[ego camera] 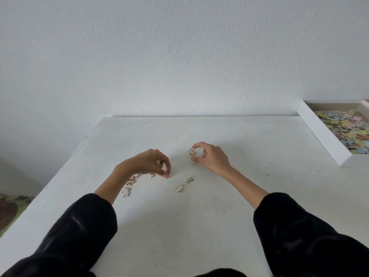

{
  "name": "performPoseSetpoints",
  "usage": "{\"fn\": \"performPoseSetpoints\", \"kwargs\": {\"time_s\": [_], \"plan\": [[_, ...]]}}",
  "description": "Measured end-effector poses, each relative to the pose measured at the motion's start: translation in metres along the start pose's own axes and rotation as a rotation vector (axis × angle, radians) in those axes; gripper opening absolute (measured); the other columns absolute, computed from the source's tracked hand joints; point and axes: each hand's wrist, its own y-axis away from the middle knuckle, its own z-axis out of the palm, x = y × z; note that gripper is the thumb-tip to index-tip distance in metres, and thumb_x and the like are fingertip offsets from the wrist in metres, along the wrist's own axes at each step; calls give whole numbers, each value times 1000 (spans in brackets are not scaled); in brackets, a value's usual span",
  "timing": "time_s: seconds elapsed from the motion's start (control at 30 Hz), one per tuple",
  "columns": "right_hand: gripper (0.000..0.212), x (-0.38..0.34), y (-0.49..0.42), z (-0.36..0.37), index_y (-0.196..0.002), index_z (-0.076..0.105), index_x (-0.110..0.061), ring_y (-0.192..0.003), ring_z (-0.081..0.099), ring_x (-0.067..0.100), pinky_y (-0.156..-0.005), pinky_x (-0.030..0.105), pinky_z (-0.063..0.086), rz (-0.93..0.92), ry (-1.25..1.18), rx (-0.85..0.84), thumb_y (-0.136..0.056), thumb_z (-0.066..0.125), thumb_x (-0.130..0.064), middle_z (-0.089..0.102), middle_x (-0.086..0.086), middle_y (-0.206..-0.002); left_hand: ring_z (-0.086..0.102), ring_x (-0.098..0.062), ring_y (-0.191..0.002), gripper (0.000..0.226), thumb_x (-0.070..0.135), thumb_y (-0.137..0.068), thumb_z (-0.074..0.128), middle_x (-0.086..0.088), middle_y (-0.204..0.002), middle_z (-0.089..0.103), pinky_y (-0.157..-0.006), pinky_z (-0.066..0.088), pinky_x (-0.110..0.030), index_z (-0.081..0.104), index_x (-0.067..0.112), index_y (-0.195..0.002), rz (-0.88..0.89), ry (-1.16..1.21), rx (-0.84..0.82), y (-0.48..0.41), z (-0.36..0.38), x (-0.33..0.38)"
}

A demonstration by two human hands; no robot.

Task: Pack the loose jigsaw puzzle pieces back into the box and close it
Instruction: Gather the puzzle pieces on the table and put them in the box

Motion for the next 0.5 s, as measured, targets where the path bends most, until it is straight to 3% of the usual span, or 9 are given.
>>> {"fn": "performPoseSetpoints", "kwargs": {"time_s": [0.17, 0.37, 0.5], "plan": [[36, 0, -1, 0, -116, 58, -27, -69, 51, 11, -52, 19, 31, -5, 12, -3, -83, 63, -39, 45, -10, -61, 47, -8, -46, 7, 22, -74, 75, 6, -49, 47, -53, 40, -15, 70, 21, -77, 54, -2, 30, 6, -1, 4], [40, 0, 0, 1, -121, 56, -27, -72, 50, 11, -52, 17, 30, -8, 19, -3, -83, 63, -38, 44, -12, -61, 32, -10, -45, 11, 22, -80, 70, 7, -47, 34, -50, 26, -15, 69, 13, -74, 127, -117, 231, 6, 11, 2], [44, 0, 0, 0, -125, 53, -28, -73, 50, 11, -53, 16, 31, -11, 19, -4, -84, 63, -38, 44, -12, -61, 26, -11, -47, 10, 36, -75, 70, 8, -43, 30, -51, 26, -20, 68, 27, -77, 171, 29, 292, 10, 8, -2]]}}
